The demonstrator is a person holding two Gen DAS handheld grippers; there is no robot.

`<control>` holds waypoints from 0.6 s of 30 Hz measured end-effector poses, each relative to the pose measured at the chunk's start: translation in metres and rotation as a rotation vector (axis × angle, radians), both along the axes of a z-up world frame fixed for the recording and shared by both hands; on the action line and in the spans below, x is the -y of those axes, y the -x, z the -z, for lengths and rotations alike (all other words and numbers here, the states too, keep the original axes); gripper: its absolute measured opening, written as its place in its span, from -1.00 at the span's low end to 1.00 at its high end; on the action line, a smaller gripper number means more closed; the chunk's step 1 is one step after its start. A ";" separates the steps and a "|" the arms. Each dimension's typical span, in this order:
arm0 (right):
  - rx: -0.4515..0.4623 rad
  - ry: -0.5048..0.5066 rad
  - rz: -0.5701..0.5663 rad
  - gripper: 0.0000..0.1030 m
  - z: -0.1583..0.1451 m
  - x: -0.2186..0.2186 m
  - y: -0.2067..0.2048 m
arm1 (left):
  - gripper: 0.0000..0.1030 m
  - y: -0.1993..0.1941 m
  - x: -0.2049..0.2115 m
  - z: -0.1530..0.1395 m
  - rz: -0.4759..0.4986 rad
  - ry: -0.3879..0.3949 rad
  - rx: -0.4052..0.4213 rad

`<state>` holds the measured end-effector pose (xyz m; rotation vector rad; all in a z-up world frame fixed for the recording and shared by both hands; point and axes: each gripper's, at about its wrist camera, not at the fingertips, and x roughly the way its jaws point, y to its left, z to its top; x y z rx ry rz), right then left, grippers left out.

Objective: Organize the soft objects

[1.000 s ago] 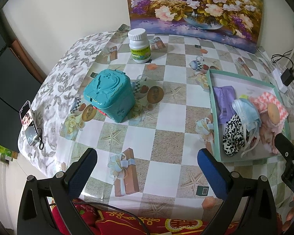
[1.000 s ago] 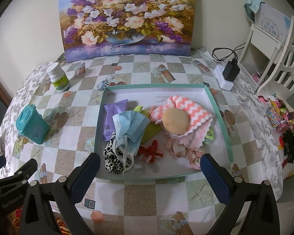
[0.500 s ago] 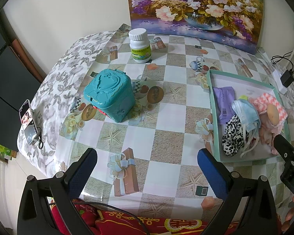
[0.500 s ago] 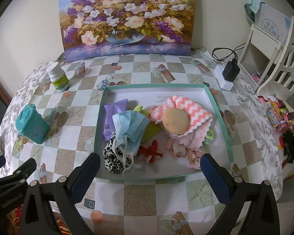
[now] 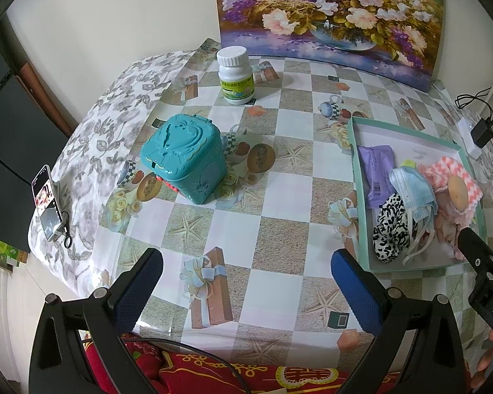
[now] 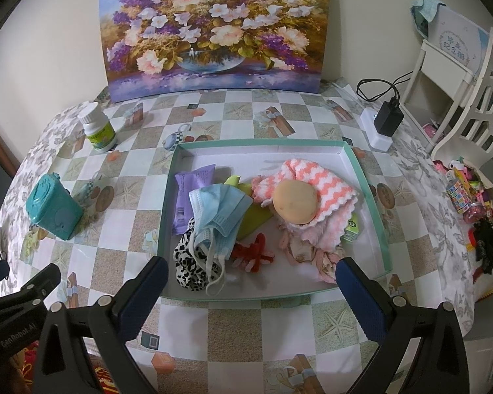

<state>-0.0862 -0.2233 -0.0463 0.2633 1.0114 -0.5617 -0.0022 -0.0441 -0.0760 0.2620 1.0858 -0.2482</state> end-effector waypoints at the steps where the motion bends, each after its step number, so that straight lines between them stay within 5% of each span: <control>1: 0.000 0.000 0.000 1.00 0.000 0.000 0.000 | 0.98 0.000 0.000 0.000 0.001 0.000 0.000; 18: 0.000 -0.002 0.002 1.00 0.001 0.000 0.000 | 0.98 0.001 0.000 -0.001 -0.005 -0.005 0.012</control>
